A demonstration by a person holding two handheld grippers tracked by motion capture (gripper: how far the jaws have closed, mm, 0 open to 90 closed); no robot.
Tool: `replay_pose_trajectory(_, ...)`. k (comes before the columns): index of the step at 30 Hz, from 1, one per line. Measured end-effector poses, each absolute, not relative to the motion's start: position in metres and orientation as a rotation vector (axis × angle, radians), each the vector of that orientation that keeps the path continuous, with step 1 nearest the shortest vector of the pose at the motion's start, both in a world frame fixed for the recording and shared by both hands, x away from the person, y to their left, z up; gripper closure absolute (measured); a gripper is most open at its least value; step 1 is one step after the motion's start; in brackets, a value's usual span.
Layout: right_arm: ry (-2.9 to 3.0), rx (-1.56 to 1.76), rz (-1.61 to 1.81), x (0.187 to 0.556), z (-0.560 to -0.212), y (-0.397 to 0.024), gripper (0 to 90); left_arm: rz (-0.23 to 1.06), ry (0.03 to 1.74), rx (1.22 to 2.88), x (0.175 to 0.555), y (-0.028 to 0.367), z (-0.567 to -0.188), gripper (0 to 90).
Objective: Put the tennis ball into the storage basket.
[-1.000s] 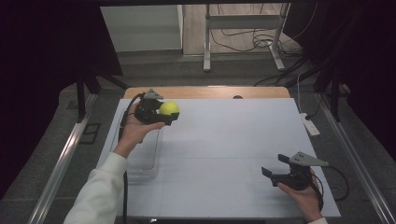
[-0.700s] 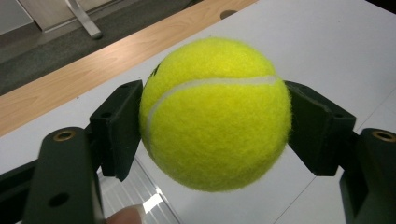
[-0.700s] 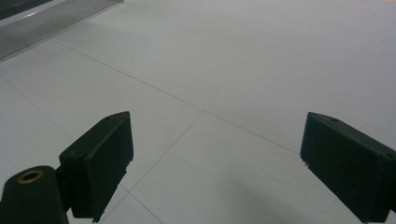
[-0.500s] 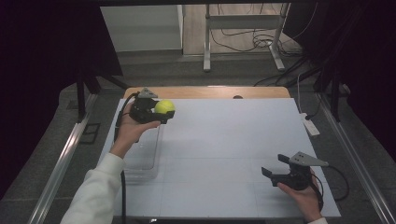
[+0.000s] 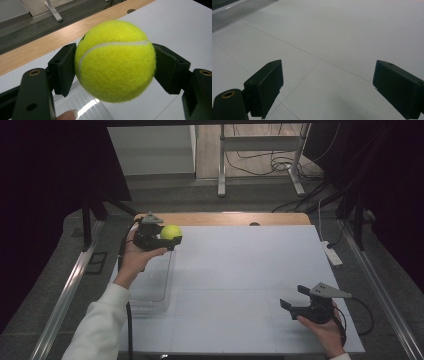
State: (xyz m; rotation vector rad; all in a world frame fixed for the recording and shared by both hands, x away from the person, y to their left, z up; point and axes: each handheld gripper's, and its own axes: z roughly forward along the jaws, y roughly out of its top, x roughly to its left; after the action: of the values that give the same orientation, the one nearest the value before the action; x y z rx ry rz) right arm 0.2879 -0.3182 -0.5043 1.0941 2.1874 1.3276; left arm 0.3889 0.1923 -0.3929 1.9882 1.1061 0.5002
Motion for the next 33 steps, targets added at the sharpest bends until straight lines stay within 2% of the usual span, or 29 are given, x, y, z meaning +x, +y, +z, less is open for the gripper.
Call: replay_pose_trajectory(33, 2.187, 1.095, 1.325, 0.288, -0.504, -0.318, 9.5, 0.545, 1.182, 1.941, 0.388, 0.218, -0.394, 26.4)
